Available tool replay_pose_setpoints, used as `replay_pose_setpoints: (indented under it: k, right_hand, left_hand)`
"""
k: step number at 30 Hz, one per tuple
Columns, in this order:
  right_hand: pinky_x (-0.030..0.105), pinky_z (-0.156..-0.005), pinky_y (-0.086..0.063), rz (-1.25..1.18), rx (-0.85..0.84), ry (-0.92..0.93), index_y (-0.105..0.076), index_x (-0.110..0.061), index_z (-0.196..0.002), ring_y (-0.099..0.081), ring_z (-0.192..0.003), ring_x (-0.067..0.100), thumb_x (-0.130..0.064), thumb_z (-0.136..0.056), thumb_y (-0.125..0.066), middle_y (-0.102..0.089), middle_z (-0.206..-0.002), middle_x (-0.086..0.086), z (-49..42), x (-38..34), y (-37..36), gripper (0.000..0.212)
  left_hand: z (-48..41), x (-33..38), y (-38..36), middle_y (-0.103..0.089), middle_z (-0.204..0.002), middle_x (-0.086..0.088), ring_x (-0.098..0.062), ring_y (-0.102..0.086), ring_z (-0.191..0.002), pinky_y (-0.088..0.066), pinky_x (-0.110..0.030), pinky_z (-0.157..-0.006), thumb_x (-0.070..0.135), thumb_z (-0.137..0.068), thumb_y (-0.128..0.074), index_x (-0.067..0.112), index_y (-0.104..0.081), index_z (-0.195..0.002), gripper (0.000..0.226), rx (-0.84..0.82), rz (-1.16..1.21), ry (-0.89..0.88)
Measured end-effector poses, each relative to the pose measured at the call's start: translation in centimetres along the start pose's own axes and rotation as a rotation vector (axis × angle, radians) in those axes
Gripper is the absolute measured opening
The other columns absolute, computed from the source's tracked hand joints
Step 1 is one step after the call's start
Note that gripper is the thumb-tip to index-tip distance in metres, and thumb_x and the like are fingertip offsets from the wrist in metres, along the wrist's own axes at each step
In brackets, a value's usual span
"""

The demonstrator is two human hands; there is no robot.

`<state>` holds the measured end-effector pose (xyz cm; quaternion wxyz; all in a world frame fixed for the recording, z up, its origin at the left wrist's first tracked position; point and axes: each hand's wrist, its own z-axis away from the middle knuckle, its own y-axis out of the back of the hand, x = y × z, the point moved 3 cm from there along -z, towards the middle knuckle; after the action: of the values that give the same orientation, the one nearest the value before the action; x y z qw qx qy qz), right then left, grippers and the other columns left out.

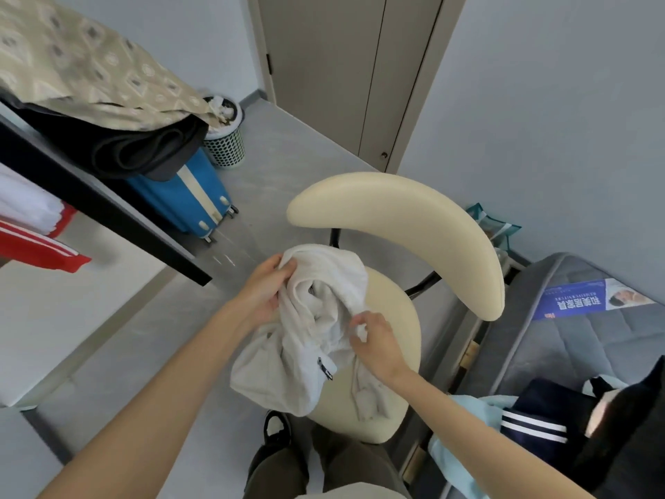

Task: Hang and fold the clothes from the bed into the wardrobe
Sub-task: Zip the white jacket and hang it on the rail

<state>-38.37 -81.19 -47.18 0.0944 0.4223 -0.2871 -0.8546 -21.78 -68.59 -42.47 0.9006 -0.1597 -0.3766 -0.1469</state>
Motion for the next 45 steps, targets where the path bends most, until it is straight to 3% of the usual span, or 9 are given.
replay_pose_setpoints:
  k: [3, 6, 13, 19, 23, 30, 34, 42, 45]
  right_hand:
    - [0.018, -0.099, -0.017, 0.090, 0.209, 0.066, -0.033, -0.010, -0.141, -0.026, -0.133, 0.027, -0.021, -0.082, -0.072, -0.032, -0.143, 0.009, -1.7, -1.2, 1.2, 0.072]
    - [0.033, -0.113, -0.012, 0.141, 0.063, 0.102, -0.013, -0.016, -0.152, -0.013, -0.144, 0.028, -0.040, -0.077, -0.077, -0.016, -0.156, 0.008, -3.5, -3.0, 0.5, 0.101]
    - [0.030, -0.064, -0.031, 0.044, -0.049, 0.258, -0.048, -0.001, -0.114, -0.055, -0.081, 0.029, -0.016, -0.099, -0.047, -0.061, -0.092, 0.014, -3.7, -8.6, -0.6, 0.021]
    - [0.032, -0.060, -0.030, 0.001, 0.040, 0.524, -0.047, -0.012, -0.077, -0.044, -0.066, 0.018, -0.026, -0.098, -0.053, -0.049, -0.067, 0.000, -0.7, -17.0, 3.4, 0.026]
    - [0.025, -0.064, -0.038, -0.099, -0.150, 0.666, -0.064, 0.000, -0.083, -0.049, -0.068, 0.007, -0.030, -0.091, -0.065, -0.059, -0.071, 0.008, 2.9, -25.0, 4.1, 0.031]
    - [0.019, -0.063, -0.046, -0.114, -0.585, 0.603, -0.073, -0.014, -0.085, -0.062, -0.069, 0.007, -0.044, -0.080, -0.075, -0.068, -0.077, -0.004, 12.2, -34.4, -0.9, 0.031]
    - [0.009, -0.047, -0.028, -0.056, -0.536, 0.756, -0.059, -0.027, -0.056, -0.042, -0.051, 0.000, -0.044, -0.077, -0.077, -0.047, -0.056, -0.015, 17.5, -39.0, -4.8, 0.033]
    - [0.013, -0.047, -0.025, -0.072, -0.433, 1.062, -0.054, 0.003, -0.064, -0.036, -0.049, 0.001, -0.028, -0.076, -0.082, -0.041, -0.052, -0.009, 24.7, -47.1, -10.3, 0.044]
    - [0.015, -0.047, -0.026, -0.074, -0.413, 1.103, -0.052, -0.010, -0.056, -0.036, -0.049, 0.001, -0.031, -0.073, -0.084, -0.040, -0.049, -0.013, 25.6, -49.3, -12.2, 0.042]
  left_hand:
    - [1.9, 1.6, 0.6, -0.068, -0.096, -0.003, -0.013, -0.065, -0.079, -0.056, -0.025, -0.068, 0.019, -0.100, -0.048, 0.017, -0.062, -0.103, 0.014, -0.007, 0.008, -0.005]
    - [3.9, 3.1, 1.1, -0.071, -0.095, -0.003, -0.014, -0.066, -0.081, -0.056, -0.028, -0.072, 0.021, -0.099, -0.050, 0.016, -0.064, -0.104, 0.016, -0.026, 0.060, -0.012]
    - [9.7, 6.7, 4.0, -0.068, -0.103, -0.006, -0.017, -0.063, -0.088, -0.053, -0.031, -0.080, 0.020, -0.100, -0.047, 0.014, -0.061, -0.116, 0.022, 0.011, 0.081, -0.116]
    - [15.7, 9.0, 10.9, -0.063, -0.104, -0.009, -0.018, -0.058, -0.092, -0.048, -0.028, -0.075, 0.022, -0.102, -0.044, 0.007, -0.061, -0.117, 0.026, 0.403, -0.002, -0.314]
    - [20.5, 9.3, 15.8, -0.065, -0.113, -0.009, -0.019, -0.061, -0.097, -0.049, -0.026, -0.074, 0.033, -0.100, -0.048, 0.010, -0.062, -0.113, 0.031, 0.500, 0.013, -0.388]
    - [31.0, 6.9, 24.4, -0.040, -0.126, 0.029, 0.004, -0.047, -0.110, -0.039, -0.008, -0.084, 0.020, -0.067, -0.087, 0.042, -0.029, -0.139, 0.094, 0.411, -0.748, -0.564]
    - [36.3, 5.2, 29.3, -0.054, -0.126, 0.013, -0.008, -0.052, -0.111, -0.037, -0.004, -0.080, 0.014, -0.082, -0.074, 0.029, -0.046, -0.134, 0.060, 0.644, -0.761, -0.701]
    - [45.5, 2.6, 35.5, -0.052, -0.095, 0.004, -0.008, -0.046, -0.093, -0.036, -0.013, -0.075, 0.029, -0.085, -0.070, 0.036, -0.058, -0.115, 0.033, 0.803, -0.921, -0.656]
    - [47.0, 2.2, 37.6, -0.065, -0.083, 0.004, -0.015, -0.059, -0.076, -0.039, -0.023, -0.063, 0.036, -0.082, -0.073, 0.022, -0.067, -0.089, 0.018, 0.860, -0.968, -0.596]
